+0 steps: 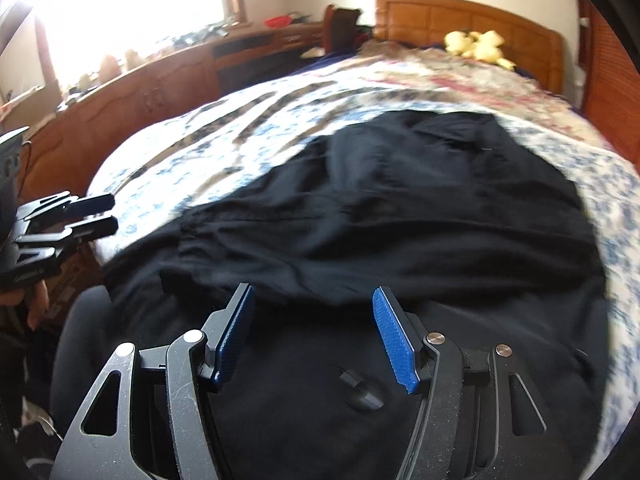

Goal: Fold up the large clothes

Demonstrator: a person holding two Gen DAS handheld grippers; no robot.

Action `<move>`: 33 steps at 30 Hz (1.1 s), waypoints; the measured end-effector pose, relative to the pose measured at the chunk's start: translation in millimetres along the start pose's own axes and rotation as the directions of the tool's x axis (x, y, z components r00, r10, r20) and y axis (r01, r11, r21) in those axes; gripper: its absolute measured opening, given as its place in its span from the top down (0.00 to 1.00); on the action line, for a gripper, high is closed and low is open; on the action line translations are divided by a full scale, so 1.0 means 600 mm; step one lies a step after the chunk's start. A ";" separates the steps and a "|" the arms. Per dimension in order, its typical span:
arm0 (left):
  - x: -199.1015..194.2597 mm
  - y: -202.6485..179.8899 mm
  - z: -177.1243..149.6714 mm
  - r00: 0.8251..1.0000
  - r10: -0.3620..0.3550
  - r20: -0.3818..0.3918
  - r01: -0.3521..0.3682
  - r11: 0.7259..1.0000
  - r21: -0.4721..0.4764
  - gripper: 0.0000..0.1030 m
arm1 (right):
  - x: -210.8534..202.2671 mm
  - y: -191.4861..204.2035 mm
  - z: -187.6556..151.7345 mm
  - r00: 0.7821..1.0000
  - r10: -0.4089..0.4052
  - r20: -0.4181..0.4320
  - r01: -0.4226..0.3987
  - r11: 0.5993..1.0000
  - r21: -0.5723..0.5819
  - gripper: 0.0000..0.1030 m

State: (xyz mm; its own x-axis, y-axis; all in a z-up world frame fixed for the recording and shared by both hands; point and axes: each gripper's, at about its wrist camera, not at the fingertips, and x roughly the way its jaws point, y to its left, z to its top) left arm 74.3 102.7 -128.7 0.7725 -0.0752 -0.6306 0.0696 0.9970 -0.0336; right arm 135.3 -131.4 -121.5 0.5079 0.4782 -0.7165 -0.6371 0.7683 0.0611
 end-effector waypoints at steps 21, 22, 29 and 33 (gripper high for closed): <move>0.069 0.007 -0.040 0.992 0.023 -0.126 -0.030 0.998 -0.049 0.60 | -0.153 -0.242 -0.186 0.945 -0.312 -0.099 0.327 0.913 0.243 0.39; 0.069 0.008 -0.041 0.991 0.024 -0.128 -0.030 0.998 -0.050 0.60 | -0.151 -0.246 -0.190 0.944 -0.312 -0.106 0.329 0.912 0.246 0.39; 0.074 0.005 -0.040 0.990 0.037 -0.139 -0.042 0.998 -0.036 0.60 | -0.135 -0.235 -0.201 0.959 -0.253 -0.126 0.276 0.935 0.222 0.38; 0.077 0.005 -0.040 0.989 0.038 -0.141 -0.043 0.999 -0.033 0.60 | -0.122 -0.224 -0.199 0.960 -0.241 -0.142 0.265 0.946 0.187 0.37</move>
State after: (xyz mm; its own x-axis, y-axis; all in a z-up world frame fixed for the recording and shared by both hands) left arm 95.1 102.8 -176.7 0.6776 -0.0342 -0.7346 0.0152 0.9994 -0.0325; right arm 114.6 -320.3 -160.3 0.5590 0.2141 -0.8011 -0.3596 0.9331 -0.0016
